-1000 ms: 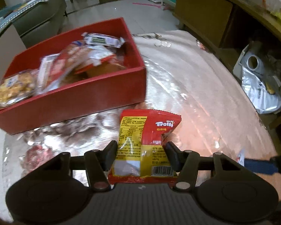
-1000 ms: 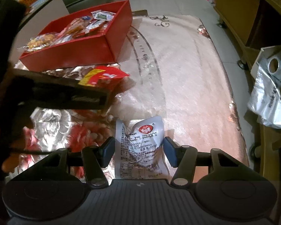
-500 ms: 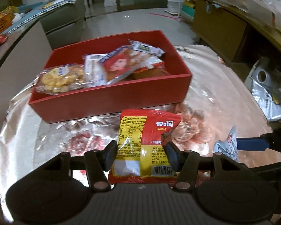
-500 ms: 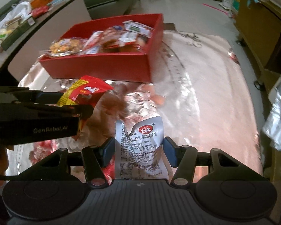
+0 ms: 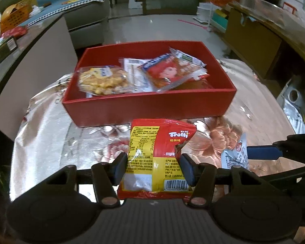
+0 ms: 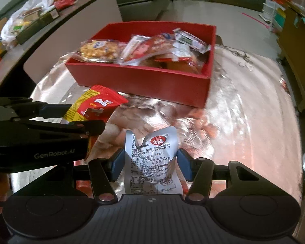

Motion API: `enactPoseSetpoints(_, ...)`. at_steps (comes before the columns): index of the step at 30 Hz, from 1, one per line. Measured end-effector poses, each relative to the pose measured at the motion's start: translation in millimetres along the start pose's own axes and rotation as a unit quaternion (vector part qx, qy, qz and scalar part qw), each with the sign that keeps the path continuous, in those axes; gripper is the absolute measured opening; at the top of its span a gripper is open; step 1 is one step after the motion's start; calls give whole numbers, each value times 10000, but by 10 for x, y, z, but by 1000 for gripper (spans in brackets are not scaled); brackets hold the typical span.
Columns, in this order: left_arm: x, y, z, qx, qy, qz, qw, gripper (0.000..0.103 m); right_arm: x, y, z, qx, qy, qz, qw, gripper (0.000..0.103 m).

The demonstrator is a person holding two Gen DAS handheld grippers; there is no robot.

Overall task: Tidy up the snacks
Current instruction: 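Lift Trolli bag and white sachet and carry both over the red box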

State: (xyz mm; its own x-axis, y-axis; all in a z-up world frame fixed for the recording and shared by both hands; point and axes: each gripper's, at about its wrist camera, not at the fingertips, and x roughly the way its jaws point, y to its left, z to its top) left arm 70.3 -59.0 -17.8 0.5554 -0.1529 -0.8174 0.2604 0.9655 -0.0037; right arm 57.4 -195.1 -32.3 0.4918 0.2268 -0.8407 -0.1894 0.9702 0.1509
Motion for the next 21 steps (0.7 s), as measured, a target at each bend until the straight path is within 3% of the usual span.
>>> enactPoseSetpoints(21,-48,242,-28,-208,-55,113,9997,50,118,126,92,-63,45,36,10000,64)
